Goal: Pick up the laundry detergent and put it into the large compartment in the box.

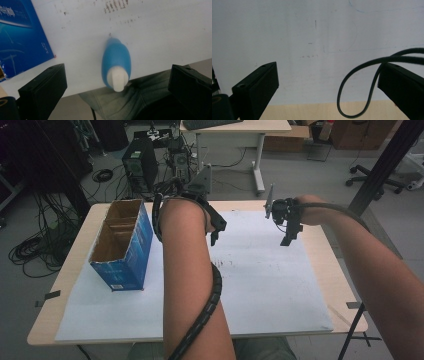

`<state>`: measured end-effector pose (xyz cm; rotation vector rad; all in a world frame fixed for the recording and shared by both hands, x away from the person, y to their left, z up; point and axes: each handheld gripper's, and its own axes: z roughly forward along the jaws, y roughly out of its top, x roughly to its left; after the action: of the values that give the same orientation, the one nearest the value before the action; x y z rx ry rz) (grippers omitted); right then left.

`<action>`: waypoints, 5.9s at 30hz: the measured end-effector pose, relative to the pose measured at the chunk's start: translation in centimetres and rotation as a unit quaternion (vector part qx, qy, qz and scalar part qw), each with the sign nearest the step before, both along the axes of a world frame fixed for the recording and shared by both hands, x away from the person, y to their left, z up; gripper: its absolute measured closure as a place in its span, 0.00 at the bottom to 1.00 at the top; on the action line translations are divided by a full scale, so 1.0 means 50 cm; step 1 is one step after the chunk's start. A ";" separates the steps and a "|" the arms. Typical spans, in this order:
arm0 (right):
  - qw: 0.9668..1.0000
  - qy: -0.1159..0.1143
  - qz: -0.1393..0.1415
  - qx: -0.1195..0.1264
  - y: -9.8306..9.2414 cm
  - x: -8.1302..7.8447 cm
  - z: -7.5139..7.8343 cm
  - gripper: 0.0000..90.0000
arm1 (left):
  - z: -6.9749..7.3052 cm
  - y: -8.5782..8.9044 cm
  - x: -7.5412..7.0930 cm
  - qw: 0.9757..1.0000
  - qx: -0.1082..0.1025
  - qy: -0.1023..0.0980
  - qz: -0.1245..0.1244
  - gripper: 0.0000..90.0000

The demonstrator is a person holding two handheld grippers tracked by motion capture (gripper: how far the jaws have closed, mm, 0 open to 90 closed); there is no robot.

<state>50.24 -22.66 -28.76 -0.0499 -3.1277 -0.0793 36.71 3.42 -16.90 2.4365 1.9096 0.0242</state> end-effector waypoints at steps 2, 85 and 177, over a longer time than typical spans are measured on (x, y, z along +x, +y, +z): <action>1.000 -0.001 0.000 0.003 -0.002 0.002 0.003 0.03 | -0.002 -0.002 -0.005 1.000 0.001 0.006 0.002 0.02; 1.000 0.009 -0.003 0.013 0.006 -0.022 -0.029 0.03 | -0.192 -0.004 -0.030 0.999 -0.005 0.030 -0.018 0.04; 1.000 0.013 -0.006 0.026 -0.004 -0.029 -0.047 0.03 | -0.240 -0.007 -0.035 1.000 0.001 0.029 -0.010 0.27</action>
<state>48.80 -22.87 -31.11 -0.0691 -3.0987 -0.1573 34.96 3.09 -28.89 2.4845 1.9074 -0.0453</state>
